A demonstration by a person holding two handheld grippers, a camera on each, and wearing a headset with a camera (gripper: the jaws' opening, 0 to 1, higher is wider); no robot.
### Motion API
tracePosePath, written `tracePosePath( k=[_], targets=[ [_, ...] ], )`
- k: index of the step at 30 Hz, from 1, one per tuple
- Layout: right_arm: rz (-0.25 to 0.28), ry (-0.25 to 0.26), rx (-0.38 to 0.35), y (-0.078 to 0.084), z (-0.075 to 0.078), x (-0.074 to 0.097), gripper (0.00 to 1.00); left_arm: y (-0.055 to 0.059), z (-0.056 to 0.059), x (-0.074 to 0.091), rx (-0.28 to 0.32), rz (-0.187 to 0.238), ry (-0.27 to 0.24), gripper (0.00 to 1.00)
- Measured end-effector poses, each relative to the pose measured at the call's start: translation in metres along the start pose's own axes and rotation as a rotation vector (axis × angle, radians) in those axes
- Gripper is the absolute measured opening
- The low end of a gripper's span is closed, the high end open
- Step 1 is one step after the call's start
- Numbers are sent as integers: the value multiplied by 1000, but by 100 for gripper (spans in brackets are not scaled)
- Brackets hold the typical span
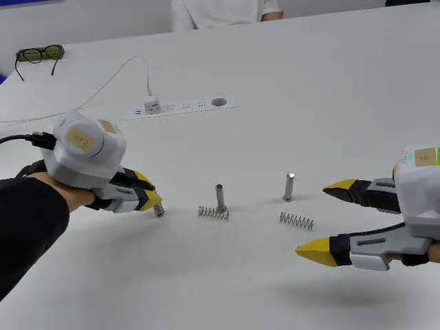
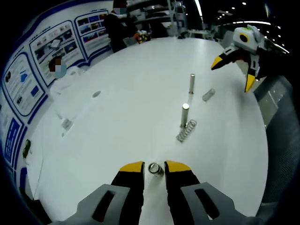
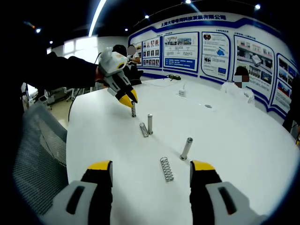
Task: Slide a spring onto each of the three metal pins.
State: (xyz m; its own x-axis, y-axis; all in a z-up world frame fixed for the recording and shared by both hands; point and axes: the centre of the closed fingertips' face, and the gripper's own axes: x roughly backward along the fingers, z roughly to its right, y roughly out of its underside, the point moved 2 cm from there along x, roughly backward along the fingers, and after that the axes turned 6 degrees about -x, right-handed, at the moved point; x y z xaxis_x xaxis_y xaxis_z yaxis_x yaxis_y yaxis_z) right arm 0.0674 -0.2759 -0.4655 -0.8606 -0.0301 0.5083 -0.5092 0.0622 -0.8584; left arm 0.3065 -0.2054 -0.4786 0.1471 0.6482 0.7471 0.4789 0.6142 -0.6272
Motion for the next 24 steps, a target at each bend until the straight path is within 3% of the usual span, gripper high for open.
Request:
tracePosePath(
  k=[11,24],
  targets=[
    [-4,-5,2,1,-1,-1,68,-14,-4,10,-27,29,-10,23],
    [-4,-5,2,0,-4,0,68,-37,16,2,-135,33,59,23]
  ],
)
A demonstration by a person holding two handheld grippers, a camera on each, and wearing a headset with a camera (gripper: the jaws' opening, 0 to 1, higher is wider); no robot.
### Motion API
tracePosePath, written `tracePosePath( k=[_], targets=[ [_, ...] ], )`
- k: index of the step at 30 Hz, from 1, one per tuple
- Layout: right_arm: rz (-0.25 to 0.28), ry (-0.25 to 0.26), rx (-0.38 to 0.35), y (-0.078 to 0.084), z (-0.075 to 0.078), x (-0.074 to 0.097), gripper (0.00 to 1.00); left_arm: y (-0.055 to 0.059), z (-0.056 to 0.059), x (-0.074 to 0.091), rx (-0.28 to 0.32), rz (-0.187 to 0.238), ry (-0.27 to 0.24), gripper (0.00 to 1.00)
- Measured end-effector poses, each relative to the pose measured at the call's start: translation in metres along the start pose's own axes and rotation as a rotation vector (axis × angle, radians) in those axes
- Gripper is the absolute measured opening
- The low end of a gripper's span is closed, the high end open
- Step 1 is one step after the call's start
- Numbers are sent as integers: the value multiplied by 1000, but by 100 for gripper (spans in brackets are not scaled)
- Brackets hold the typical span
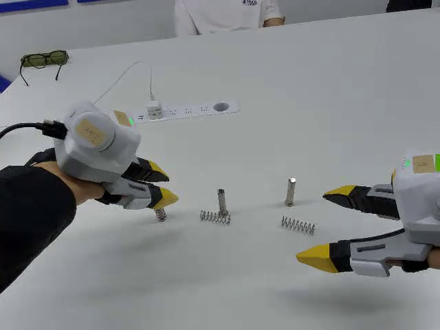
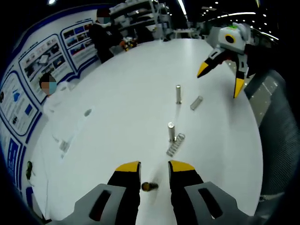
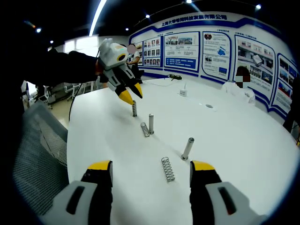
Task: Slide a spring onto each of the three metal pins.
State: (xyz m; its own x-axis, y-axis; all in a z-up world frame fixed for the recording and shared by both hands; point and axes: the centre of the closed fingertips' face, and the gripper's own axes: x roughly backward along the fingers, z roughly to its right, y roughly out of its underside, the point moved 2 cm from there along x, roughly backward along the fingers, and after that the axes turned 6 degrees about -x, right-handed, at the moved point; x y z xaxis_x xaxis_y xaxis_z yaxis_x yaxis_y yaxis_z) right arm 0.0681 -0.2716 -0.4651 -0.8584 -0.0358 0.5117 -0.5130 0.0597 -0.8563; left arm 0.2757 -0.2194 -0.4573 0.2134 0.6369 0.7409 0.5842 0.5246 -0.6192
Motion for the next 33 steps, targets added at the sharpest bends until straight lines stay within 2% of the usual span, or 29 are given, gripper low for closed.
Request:
tracePosePath(
  k=[7,11,21,26,33],
  targets=[
    [1,0,-2,-1,-1,0,68,-6,9,-8,-52,-15,51,23],
    [-1,-1,-2,-1,-1,0,68,-7,15,-14,-94,-38,77,22],
    [0,0,-5,0,0,0,68,-10,24,-32,-134,-62,144,21],
    [-2,0,-7,1,0,0,68,-11,26,-42,-141,-66,166,21],
    [-2,1,-12,2,1,0,68,-7,29,-51,-163,-99,183,21]
  ],
)
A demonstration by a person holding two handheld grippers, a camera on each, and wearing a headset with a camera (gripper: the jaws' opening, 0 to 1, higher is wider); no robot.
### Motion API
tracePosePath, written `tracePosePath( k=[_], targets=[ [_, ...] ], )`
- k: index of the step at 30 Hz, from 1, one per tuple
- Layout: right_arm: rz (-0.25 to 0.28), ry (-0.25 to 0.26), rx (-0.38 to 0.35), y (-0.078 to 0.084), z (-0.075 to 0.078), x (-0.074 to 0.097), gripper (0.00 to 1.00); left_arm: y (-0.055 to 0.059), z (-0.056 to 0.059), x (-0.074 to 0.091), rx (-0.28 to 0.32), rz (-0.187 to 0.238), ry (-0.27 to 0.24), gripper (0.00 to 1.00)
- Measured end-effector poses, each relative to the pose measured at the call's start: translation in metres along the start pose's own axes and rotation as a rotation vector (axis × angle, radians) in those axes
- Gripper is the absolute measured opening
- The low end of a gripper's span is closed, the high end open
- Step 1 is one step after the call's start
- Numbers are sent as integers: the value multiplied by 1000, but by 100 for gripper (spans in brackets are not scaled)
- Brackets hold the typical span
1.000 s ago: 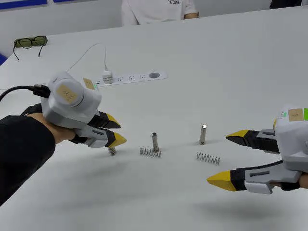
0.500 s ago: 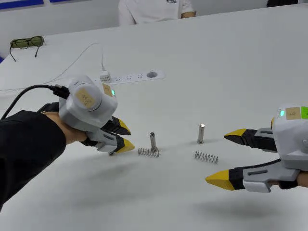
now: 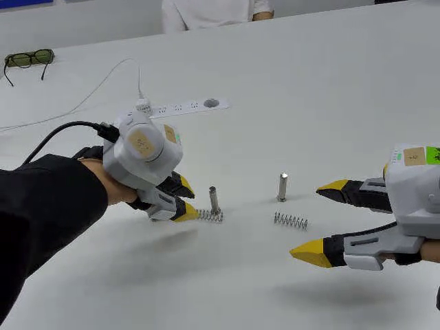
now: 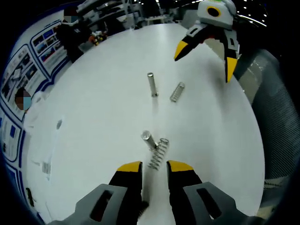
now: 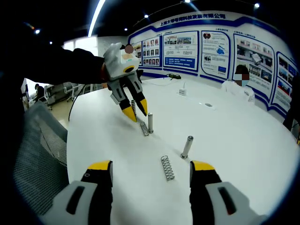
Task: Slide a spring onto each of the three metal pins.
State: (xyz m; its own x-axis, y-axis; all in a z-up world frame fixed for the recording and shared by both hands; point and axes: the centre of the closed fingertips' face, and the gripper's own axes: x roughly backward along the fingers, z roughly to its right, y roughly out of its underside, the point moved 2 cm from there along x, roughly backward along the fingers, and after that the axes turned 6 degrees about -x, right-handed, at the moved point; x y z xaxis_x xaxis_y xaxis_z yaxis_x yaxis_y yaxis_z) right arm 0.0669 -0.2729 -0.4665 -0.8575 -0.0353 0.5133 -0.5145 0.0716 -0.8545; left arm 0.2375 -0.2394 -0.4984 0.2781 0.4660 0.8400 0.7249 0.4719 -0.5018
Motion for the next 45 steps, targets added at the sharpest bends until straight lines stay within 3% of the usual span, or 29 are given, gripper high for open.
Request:
tracePosePath(
  k=[11,17,24,33,45],
  targets=[
    [-3,0,-4,2,1,0,68,2,2,-12,-27,-36,20,20],
    [-1,5,-8,2,2,1,68,8,0,-19,-40,-62,30,19],
    [-2,6,-12,3,3,1,68,12,3,-19,-46,-79,42,16],
    [-6,1,-9,4,2,0,68,15,14,-21,-71,-102,58,12],
    [-10,-10,2,2,-3,-2,68,16,20,-18,-58,-100,47,11]
  ],
)
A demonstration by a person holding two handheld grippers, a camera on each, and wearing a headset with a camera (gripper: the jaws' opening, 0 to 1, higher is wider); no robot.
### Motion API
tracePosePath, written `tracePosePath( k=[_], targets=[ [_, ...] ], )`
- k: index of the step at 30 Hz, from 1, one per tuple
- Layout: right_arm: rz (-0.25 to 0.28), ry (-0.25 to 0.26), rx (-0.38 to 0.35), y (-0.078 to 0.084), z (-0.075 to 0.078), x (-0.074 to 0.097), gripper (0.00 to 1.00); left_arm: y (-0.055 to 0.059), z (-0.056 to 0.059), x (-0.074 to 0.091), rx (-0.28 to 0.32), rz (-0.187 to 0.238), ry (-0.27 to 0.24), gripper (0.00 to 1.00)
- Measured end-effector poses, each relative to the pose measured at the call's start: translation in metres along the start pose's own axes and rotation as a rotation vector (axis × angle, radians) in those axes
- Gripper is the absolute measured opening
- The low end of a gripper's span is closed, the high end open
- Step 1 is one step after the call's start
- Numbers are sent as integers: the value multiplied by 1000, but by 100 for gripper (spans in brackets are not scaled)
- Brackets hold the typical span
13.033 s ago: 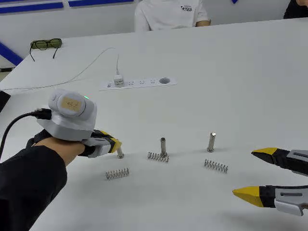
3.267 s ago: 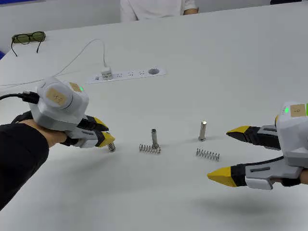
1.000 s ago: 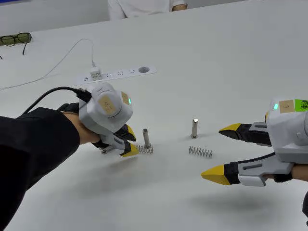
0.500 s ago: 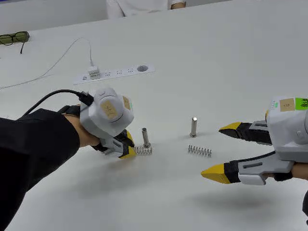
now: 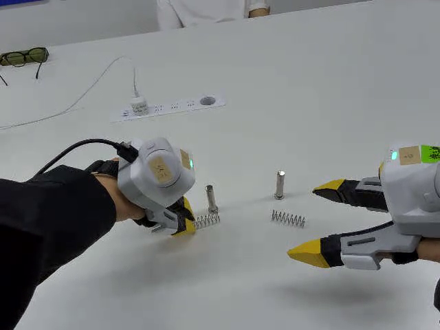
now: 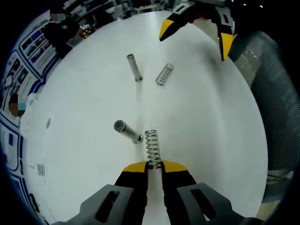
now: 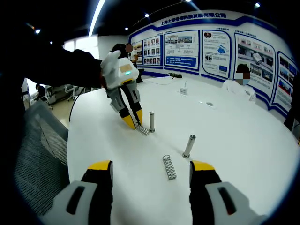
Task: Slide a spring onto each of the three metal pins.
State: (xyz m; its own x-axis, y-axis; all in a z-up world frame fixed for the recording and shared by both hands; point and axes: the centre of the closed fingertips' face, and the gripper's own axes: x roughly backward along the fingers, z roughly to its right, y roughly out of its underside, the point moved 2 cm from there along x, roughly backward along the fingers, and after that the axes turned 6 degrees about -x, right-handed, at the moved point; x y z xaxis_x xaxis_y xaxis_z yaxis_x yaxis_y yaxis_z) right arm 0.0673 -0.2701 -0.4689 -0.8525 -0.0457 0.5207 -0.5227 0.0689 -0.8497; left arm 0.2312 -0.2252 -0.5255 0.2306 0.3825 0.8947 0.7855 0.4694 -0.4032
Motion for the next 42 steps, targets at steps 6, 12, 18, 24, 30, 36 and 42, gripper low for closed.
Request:
tracePosePath(
  k=[6,12,18,24,30,36,42],
  targets=[
    [1,-7,7,-1,-2,0,67,-1,4,1,7,2,-1,11],
    [-2,-20,16,-2,-5,-1,63,-8,12,8,-10,12,-3,10],
    [-10,-53,39,-5,-15,-4,54,-22,23,16,-32,35,0,10],
    [-9,-75,70,-10,-25,-6,49,-36,37,22,-53,61,14,10],
    [-31,-114,117,-9,-38,-14,45,-57,52,30,-77,103,34,10],
    [-53,-152,164,-5,-51,-19,40,-79,65,39,-86,151,61,9],
    [-61,-179,202,-4,-59,-21,33,-98,73,48,-94,193,76,9]
  ],
)
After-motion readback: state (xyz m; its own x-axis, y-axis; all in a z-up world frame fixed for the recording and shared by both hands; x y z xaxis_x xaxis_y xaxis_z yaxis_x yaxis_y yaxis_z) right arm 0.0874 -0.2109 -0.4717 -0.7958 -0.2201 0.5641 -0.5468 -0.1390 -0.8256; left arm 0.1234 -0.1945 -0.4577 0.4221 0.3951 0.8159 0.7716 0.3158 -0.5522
